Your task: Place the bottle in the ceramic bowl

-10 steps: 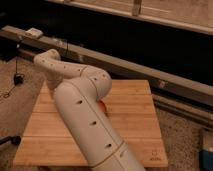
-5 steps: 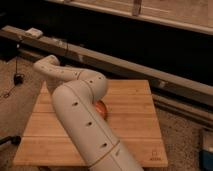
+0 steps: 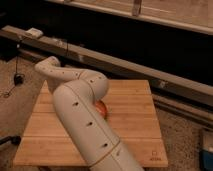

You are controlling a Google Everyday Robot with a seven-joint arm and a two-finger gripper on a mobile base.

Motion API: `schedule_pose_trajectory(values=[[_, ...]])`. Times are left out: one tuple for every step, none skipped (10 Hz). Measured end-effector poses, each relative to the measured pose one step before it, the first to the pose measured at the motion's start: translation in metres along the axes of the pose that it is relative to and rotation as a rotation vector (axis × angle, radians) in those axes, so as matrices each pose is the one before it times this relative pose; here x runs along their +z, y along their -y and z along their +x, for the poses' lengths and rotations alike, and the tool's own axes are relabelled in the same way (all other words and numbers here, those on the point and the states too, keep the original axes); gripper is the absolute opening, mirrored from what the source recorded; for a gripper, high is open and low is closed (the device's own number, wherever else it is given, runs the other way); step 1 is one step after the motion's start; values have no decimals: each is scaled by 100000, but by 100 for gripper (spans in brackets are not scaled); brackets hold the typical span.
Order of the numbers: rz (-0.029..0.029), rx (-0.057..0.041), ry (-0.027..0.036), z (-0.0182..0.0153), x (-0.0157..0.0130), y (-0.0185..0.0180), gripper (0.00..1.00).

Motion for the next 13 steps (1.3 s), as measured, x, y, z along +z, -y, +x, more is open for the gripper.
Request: schedule_pose_trajectory(values=[[-955, -230, 1554, 928, -1778, 132, 13], [-454, -297, 812, 1001, -1578, 149, 6], [-761, -511, 1298, 1392, -2143, 162, 1], [-696, -497, 477, 1883, -1746, 296, 0], [-351, -244, 617, 2005, -1299, 627, 0], [-156, 655, -335, 2541, -974, 1063, 0], [-172, 746, -84, 1346, -280, 664, 0], [-693, 3256, -1427, 2859, -112, 1735, 0], [-514, 3246, -1064, 1357, 162, 1346, 0], [-892, 5442, -1976, 1513, 587, 1785, 5], [-1411, 4808, -1387, 620, 769, 1131, 14], [-844, 3564, -959, 273, 547, 872, 21], [-1283, 2632, -1416, 318, 480, 708, 32]])
